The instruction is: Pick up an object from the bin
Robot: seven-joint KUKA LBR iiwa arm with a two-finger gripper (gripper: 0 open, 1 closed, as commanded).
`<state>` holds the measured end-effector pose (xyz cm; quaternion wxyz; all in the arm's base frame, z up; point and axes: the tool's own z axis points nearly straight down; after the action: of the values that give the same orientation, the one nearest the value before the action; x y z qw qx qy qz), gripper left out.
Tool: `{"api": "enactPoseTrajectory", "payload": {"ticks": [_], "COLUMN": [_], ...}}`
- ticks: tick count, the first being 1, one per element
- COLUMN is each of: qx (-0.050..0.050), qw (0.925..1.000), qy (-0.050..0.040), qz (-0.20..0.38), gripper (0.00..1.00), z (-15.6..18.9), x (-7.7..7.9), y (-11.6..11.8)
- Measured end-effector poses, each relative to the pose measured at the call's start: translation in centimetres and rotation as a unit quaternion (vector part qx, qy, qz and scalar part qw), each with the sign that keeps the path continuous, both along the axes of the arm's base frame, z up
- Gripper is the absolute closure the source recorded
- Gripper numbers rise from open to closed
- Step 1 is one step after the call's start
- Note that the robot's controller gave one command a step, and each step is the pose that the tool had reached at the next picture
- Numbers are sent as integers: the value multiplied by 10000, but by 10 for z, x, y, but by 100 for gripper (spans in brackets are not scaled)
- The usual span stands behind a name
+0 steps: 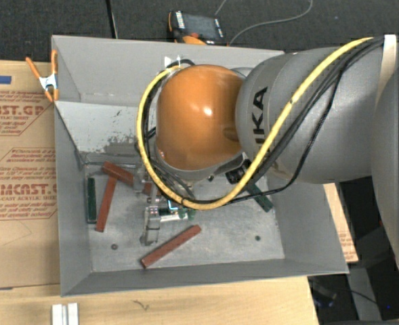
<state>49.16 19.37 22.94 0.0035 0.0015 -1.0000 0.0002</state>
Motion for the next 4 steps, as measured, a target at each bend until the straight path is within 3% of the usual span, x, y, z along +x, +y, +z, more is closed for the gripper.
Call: {"api": "enactPoseTrajectory", "payload": {"ticks": [1, 2, 3, 4], "qx": [0, 17, 19, 12], "qw": [9974, 10000, 9999, 10000], "qy": [-3, -50, -82, -44], "qz": [727, 68, 71, 73], "gripper": [0, 0, 100, 0], "z": [-119, -159, -157, -159], "x": [25, 51, 53, 51], "y": [-69, -108, -108, -108]}}
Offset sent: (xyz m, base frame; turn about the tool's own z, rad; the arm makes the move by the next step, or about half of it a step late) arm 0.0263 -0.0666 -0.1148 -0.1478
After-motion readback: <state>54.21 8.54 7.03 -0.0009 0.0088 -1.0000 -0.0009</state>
